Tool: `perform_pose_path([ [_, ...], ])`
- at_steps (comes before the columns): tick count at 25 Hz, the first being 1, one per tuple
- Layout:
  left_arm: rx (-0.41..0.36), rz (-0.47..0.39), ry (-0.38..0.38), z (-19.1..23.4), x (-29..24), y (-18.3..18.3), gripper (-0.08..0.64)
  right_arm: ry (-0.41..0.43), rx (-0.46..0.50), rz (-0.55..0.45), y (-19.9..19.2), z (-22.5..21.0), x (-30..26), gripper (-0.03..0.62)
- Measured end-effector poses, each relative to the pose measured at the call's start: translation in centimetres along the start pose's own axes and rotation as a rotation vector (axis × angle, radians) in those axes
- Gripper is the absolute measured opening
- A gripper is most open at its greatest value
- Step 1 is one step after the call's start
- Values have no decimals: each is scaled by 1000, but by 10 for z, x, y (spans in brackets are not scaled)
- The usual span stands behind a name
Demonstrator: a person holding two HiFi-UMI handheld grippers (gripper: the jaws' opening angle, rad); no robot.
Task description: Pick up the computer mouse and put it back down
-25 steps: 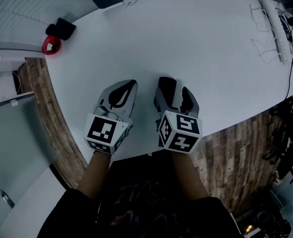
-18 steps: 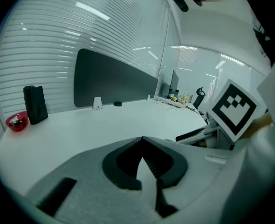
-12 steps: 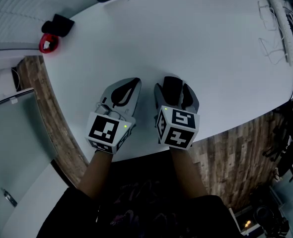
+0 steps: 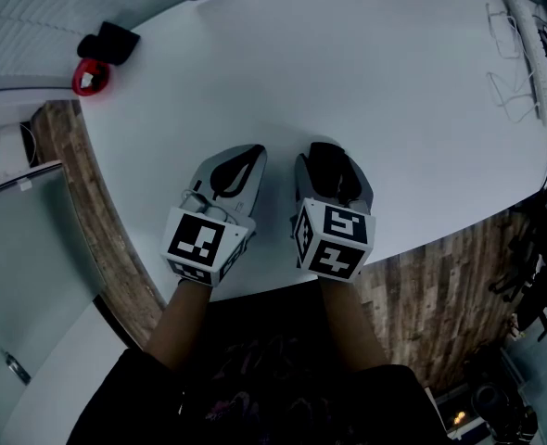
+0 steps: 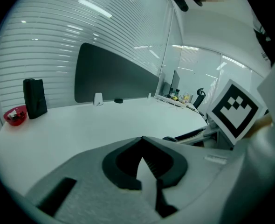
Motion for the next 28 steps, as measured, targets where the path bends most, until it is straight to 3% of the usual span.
perform_pose_path([
  [16,-27,-22,-8,-20,6,8,1,85,-30,-157,17,-6,29,298],
  [28,-61,-49,-9,-51,16,19,0,139,7,-273,30,-17,67,295],
])
Point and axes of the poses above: the fingertips, and each gripper's own axes: x backward along the fingers, z to its left, y out of its top, the point moved 5 cm from there along x, backward along the fingers, and after that the axes turned 8 degrees about -z, right-handed, at the moved point
